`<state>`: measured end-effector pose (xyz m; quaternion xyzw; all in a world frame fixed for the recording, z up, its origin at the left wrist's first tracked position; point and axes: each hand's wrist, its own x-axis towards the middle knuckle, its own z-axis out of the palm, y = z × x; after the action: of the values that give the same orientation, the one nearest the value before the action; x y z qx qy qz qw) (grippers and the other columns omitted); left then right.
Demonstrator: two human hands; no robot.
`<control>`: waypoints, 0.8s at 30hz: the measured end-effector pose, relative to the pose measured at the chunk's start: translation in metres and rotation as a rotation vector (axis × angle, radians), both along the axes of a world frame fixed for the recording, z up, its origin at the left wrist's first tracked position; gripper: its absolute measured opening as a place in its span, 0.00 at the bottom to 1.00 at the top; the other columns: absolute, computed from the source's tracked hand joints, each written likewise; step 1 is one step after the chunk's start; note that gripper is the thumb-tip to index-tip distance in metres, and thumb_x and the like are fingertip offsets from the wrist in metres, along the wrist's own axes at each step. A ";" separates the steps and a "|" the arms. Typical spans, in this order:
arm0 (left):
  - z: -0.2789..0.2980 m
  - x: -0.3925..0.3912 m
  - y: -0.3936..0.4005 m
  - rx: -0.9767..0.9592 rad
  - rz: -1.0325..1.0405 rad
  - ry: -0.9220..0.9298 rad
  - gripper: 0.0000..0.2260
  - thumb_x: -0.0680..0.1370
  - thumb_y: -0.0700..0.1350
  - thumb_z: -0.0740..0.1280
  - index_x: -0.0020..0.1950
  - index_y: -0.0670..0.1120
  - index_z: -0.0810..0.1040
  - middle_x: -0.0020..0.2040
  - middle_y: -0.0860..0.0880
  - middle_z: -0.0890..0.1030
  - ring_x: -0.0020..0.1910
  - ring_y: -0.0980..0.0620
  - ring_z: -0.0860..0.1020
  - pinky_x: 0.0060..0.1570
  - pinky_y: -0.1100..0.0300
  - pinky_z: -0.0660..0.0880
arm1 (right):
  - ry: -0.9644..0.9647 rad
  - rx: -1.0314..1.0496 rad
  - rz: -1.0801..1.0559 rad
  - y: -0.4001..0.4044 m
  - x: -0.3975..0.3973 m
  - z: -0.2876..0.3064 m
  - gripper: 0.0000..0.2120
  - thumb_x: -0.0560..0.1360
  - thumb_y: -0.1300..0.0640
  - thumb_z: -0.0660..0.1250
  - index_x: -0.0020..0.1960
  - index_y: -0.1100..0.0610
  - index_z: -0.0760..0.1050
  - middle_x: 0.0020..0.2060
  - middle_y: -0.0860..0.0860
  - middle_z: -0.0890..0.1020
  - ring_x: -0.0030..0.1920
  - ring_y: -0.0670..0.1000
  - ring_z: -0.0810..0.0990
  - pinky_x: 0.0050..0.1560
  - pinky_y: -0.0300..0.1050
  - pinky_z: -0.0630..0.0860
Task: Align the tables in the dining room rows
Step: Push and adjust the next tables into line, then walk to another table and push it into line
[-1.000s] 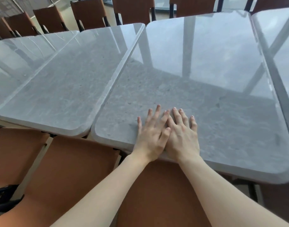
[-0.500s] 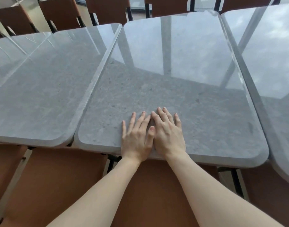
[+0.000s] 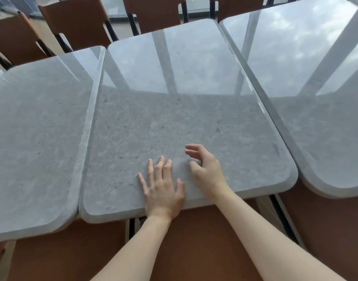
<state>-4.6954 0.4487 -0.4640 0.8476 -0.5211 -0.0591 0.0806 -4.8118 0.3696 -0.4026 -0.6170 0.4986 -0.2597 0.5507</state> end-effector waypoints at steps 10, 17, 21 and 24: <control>0.007 -0.001 0.003 -0.058 0.019 0.131 0.28 0.77 0.55 0.55 0.76 0.47 0.67 0.80 0.46 0.63 0.82 0.42 0.52 0.76 0.35 0.43 | -0.119 0.010 -0.213 0.055 -0.109 0.106 0.19 0.80 0.66 0.62 0.65 0.48 0.77 0.60 0.43 0.83 0.59 0.41 0.82 0.66 0.46 0.76; 0.052 -0.046 0.045 -0.326 0.108 0.427 0.17 0.77 0.41 0.71 0.66 0.45 0.77 0.76 0.42 0.66 0.78 0.43 0.59 0.77 0.48 0.55 | -0.116 -0.017 -0.230 0.099 -0.179 0.182 0.18 0.80 0.64 0.63 0.64 0.46 0.79 0.60 0.41 0.83 0.60 0.38 0.80 0.69 0.47 0.75; 0.105 -0.114 0.081 -0.390 -0.061 0.758 0.15 0.78 0.42 0.71 0.62 0.56 0.76 0.73 0.54 0.70 0.74 0.55 0.65 0.73 0.55 0.60 | -0.092 -0.052 -0.245 0.119 -0.222 0.215 0.18 0.80 0.63 0.64 0.65 0.45 0.79 0.60 0.40 0.83 0.61 0.36 0.80 0.69 0.47 0.74; 0.157 -0.163 0.099 -0.427 -0.154 0.976 0.14 0.77 0.47 0.69 0.61 0.61 0.77 0.70 0.62 0.74 0.71 0.63 0.70 0.71 0.58 0.65 | -0.116 -0.071 -0.282 0.137 -0.254 0.238 0.17 0.81 0.62 0.64 0.62 0.44 0.79 0.57 0.38 0.84 0.60 0.36 0.80 0.69 0.46 0.74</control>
<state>-4.8588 0.5475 -0.3075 0.6458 -0.4840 -0.3445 0.4796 -5.0658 0.5067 -0.1645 -0.5440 0.5382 -0.3869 0.5146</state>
